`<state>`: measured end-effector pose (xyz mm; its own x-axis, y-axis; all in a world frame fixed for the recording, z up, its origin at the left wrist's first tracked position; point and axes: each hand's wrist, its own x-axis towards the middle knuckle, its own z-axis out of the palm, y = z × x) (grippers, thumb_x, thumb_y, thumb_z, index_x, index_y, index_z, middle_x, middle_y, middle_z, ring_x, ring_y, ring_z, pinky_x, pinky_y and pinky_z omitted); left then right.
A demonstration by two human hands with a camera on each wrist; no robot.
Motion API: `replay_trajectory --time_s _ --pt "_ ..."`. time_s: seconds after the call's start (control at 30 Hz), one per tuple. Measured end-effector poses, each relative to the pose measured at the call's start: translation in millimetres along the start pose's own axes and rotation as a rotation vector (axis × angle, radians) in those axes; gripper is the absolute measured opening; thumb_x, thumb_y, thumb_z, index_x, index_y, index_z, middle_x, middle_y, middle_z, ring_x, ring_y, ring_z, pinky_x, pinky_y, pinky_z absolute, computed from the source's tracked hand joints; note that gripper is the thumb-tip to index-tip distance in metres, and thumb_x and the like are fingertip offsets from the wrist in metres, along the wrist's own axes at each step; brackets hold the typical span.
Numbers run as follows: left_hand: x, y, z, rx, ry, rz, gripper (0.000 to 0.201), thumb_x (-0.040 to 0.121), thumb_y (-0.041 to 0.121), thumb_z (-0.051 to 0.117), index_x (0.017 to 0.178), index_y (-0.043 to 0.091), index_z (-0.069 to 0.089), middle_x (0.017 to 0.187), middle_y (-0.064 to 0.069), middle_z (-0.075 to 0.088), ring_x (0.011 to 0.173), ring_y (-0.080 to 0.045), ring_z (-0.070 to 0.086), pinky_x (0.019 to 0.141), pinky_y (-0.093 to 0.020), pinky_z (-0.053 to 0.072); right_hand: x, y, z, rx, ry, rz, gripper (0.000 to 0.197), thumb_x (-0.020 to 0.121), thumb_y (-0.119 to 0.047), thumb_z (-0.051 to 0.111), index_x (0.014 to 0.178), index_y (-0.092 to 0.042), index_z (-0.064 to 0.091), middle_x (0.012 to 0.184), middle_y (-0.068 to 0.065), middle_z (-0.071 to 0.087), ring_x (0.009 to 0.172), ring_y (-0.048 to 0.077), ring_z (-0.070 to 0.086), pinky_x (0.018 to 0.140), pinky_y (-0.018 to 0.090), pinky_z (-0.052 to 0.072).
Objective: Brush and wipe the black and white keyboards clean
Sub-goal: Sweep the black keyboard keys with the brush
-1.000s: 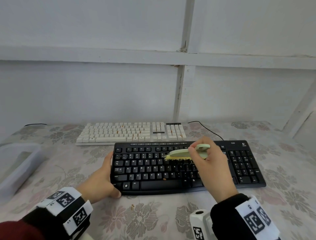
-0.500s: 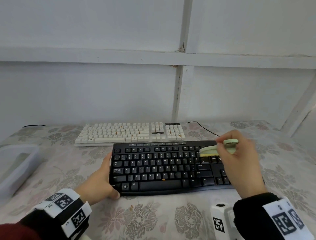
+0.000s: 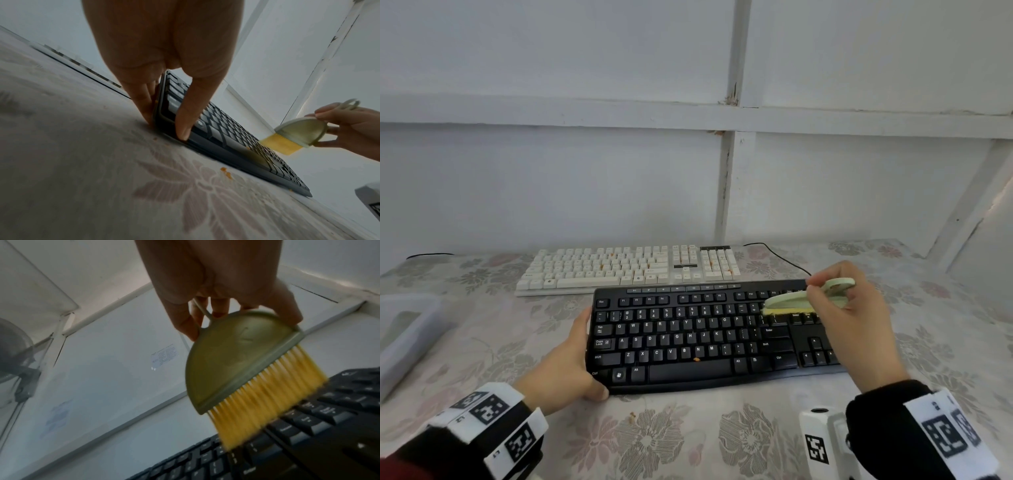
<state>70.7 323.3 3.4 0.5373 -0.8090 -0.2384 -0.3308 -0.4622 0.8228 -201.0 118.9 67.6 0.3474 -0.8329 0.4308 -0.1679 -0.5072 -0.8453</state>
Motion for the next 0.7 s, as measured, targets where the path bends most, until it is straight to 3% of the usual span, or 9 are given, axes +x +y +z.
replay_trajectory --time_s 0.1,0.2,0.27,0.33,0.43,0.5,0.63,0.7 --pt "-0.3 0.5 0.1 -0.001 0.001 0.001 0.127 0.052 -0.005 0.074 0.143 0.046 0.0 0.11 0.002 0.059 0.097 -0.021 0.063 0.087 -0.042 0.053 -2.0 3.1 0.7 0.035 -0.051 -0.004 0.02 0.086 -0.005 0.059 0.077 -0.023 0.057 0.071 -0.011 0.058 0.058 0.006 0.046 0.052 0.014 0.039" --pt "-0.8 0.8 0.1 0.006 0.005 -0.005 0.127 0.054 -0.007 0.074 0.143 0.046 0.0 0.109 0.002 0.059 0.097 -0.02 0.063 0.087 -0.042 0.052 3.0 11.3 -10.6 -0.071 0.032 -0.026 0.028 0.085 -0.005 0.058 0.074 -0.031 0.056 0.09 0.0 0.062 0.076 0.017 0.055 0.061 0.022 0.044" --pt "-1.2 1.5 0.6 0.014 0.008 -0.006 0.126 0.057 -0.01 0.074 0.142 0.046 0.0 0.108 0.002 0.059 0.096 -0.02 0.062 0.087 -0.04 0.052 7.2 13.2 -21.7 -0.08 0.108 -0.027 0.029 0.085 -0.004 0.058 0.073 -0.03 0.056 0.092 0.003 0.061 0.077 0.017 0.054 0.06 0.017 0.042" --pt "-1.5 2.1 0.9 0.017 0.009 -0.006 0.125 0.058 -0.011 0.073 0.142 0.046 0.0 0.107 0.003 0.058 0.096 -0.019 0.062 0.086 -0.039 0.052 10.3 11.5 -29.0 -0.062 0.145 -0.031 0.026 0.085 -0.004 0.06 0.075 -0.028 0.057 0.09 0.001 0.061 0.077 0.011 0.053 0.059 0.008 0.039" --pt "-1.8 2.4 1.2 0.01 0.011 -0.014 0.126 0.059 -0.012 0.073 0.143 0.045 0.0 0.108 0.004 0.057 0.097 -0.019 0.061 0.087 -0.039 0.051 9.9 14.3 -30.2 0.005 0.069 -0.002 0.018 0.085 -0.005 0.061 0.079 -0.021 0.059 0.087 0.002 0.061 0.066 -0.003 0.052 0.056 0.003 0.038" --pt "-1.9 2.4 1.2 0.008 0.009 -0.012 0.126 0.058 -0.012 0.074 0.142 0.047 -0.001 0.109 0.003 0.057 0.097 -0.02 0.061 0.088 -0.041 0.051 9.1 20.1 -31.6 -0.014 0.04 0.023 0.017 0.086 -0.004 0.06 0.079 -0.02 0.058 0.086 0.001 0.061 0.063 -0.004 0.052 0.056 0.003 0.039" --pt "-1.7 2.2 1.5 0.004 0.009 -0.018 0.127 0.057 -0.011 0.074 0.142 0.047 -0.001 0.11 0.004 0.057 0.099 -0.02 0.061 0.09 -0.043 0.05 13.0 26.6 -45.7 -0.11 0.124 0.007 0.026 0.087 -0.005 0.059 0.076 -0.029 0.056 0.092 0.0 0.06 0.07 0.006 0.05 0.062 0.013 0.04" --pt "-2.0 2.7 1.8 0.008 0.007 -0.014 0.127 0.057 -0.01 0.074 0.142 0.047 -0.002 0.11 0.003 0.057 0.099 -0.02 0.061 0.089 -0.043 0.05 15.2 24.4 -49.3 -0.097 0.136 -0.012 0.025 0.086 -0.007 0.06 0.076 -0.029 0.057 0.092 -0.002 0.06 0.073 0.003 0.051 0.066 0.012 0.04"
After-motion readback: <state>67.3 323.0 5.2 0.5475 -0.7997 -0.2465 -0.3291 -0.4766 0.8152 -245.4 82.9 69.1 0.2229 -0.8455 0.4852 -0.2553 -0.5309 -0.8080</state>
